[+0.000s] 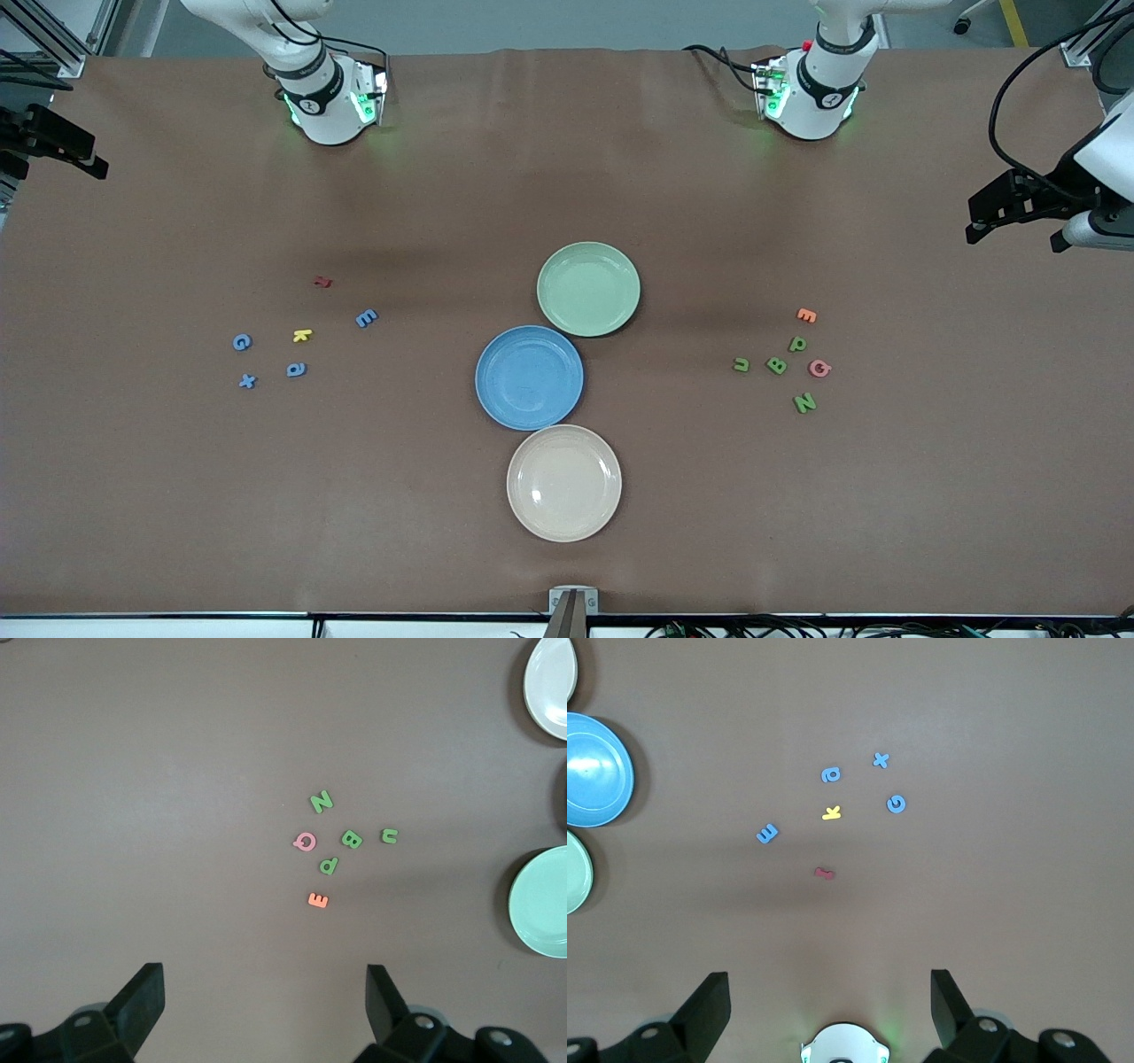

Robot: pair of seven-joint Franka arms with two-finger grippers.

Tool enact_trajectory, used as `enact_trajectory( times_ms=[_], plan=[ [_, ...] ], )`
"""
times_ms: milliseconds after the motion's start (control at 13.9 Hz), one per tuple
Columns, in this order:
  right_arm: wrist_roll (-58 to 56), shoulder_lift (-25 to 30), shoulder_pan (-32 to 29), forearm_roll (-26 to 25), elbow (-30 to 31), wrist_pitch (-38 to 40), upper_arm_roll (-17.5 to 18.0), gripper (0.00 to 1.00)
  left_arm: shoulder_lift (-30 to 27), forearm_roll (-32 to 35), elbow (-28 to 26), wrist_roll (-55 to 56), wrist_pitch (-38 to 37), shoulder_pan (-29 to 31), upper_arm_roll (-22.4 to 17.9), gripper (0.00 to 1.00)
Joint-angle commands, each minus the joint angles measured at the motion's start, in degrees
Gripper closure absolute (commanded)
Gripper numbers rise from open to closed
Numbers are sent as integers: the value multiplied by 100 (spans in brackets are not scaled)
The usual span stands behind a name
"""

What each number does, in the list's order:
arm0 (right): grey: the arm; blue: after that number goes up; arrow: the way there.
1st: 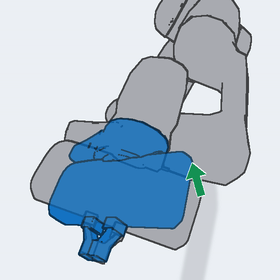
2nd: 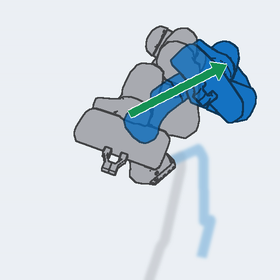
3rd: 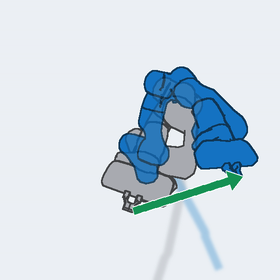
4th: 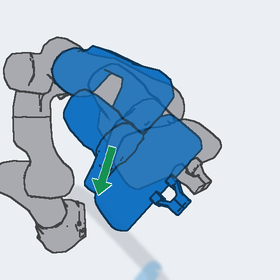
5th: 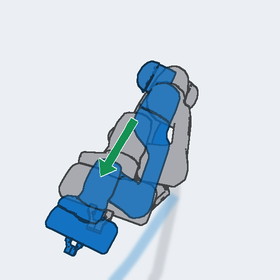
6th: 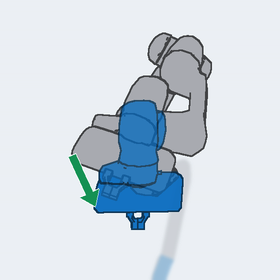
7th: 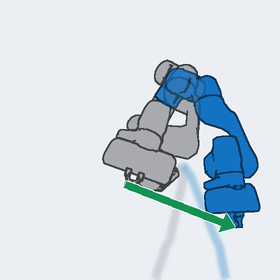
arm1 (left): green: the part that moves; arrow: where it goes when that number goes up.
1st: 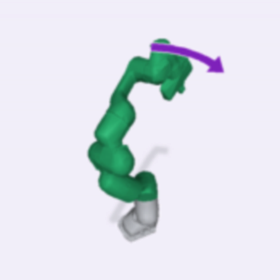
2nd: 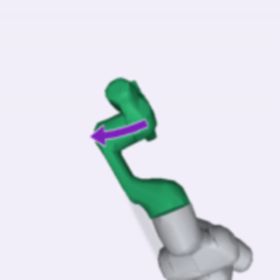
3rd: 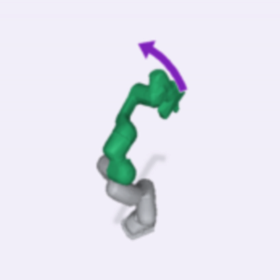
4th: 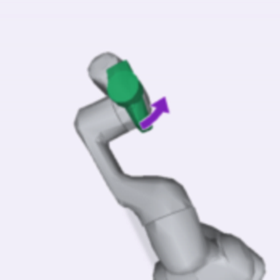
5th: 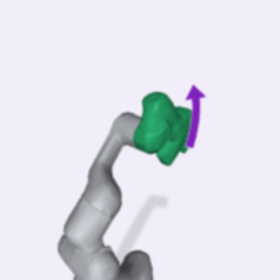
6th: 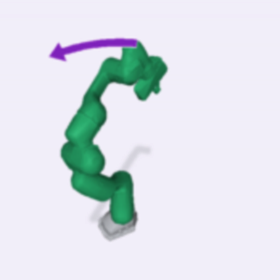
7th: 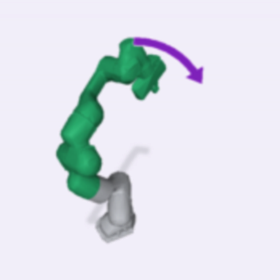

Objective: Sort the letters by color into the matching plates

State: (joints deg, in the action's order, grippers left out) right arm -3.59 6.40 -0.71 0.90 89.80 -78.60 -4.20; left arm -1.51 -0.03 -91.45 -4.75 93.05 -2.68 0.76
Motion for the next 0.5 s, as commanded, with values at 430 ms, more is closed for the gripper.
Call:
enact_trajectory(
  times_ms=[430],
  plan=[
    [-36, 116, -44, -11, 143, -103, 7, 0, -7, 29, 40, -17, -156, -22, -6, 0]
  ],
)
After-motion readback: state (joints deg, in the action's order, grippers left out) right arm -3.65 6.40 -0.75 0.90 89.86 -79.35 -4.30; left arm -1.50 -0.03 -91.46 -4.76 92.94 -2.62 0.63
